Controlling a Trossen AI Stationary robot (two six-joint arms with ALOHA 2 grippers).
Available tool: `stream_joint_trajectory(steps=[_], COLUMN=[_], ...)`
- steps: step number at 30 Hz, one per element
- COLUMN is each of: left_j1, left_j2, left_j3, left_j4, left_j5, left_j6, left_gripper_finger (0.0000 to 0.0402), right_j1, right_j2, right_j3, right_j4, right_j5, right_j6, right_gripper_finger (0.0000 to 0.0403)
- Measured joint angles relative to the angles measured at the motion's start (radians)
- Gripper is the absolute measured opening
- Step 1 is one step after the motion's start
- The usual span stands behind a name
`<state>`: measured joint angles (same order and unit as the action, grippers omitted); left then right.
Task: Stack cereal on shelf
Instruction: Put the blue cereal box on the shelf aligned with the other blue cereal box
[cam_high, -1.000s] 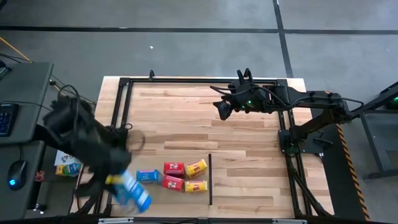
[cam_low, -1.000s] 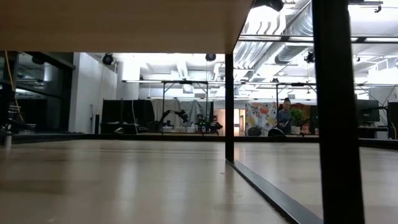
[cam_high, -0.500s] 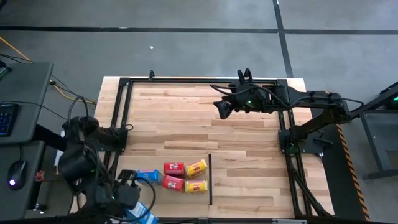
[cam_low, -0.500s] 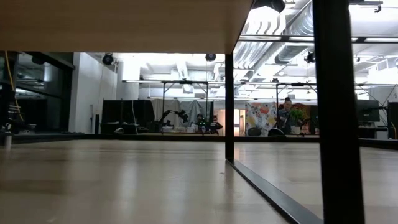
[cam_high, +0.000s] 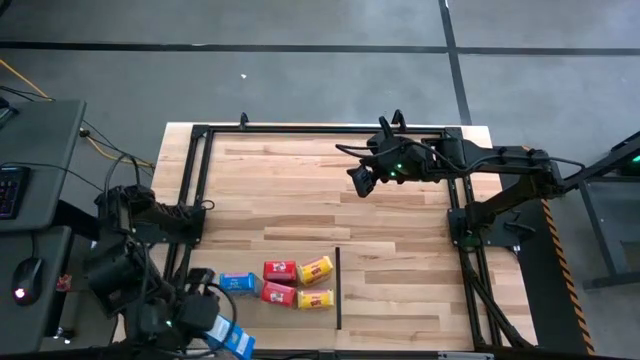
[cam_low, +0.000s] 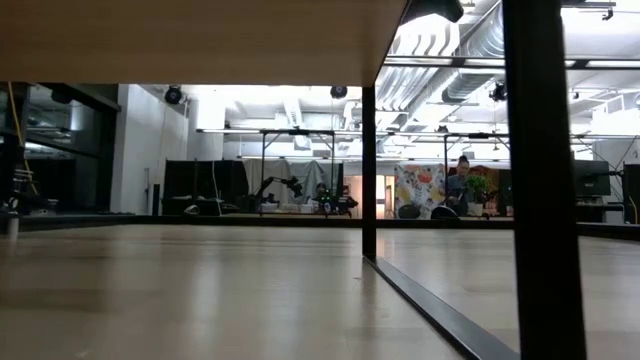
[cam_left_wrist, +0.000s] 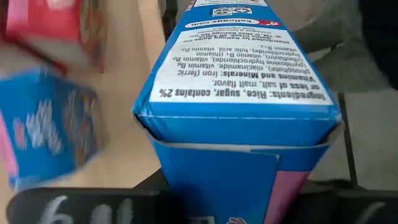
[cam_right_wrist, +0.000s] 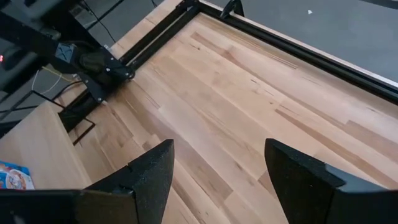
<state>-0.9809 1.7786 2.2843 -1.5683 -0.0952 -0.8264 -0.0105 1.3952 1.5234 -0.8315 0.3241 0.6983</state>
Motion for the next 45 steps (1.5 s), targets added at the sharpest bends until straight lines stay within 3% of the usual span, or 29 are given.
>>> stream_joint_trajectory(steps=[6,11,18,29,37,45], left_j1=[-0.059,-0.061,-0.024,0.065,0.08,0.085], left_j2=[-0.158,-0.202,-0.128,-0.034,-0.015,-0.015], left_j3=[-0.246,-0.345,-0.347,-0.347,-0.347,-0.347], left_j4=[-0.005,-0.006,-0.002,-0.002,-0.002,-0.002], left_j5=[-0.001,0.004,0.061,0.058,0.106,0.057], left_j6=[-0.129,-0.145,-0.092,0.011,0.037,0.034], left_gripper_finger=[0.0078,0.0085,0.0089,0.0089,0.011,0.0148], right_j1=[0.0,0.0,0.0,-0.003,-0.003,-0.003], right_j2=[0.0,0.0,0.0,0.0,0.0,0.0], right_j3=[0.0,0.0,0.0,0.0,0.0,0.0], right_j4=[-0.011,-0.011,-0.011,-0.015,-0.027,-0.026], right_j5=[0.0,0.003,0.009,0.05,0.05,0.051], right_j6=[0.001,0.019,0.016,-0.024,-0.026,-0.051], right_gripper_finger=[0.0243,0.0243,0.0243,0.0243,0.0243,0.0243])
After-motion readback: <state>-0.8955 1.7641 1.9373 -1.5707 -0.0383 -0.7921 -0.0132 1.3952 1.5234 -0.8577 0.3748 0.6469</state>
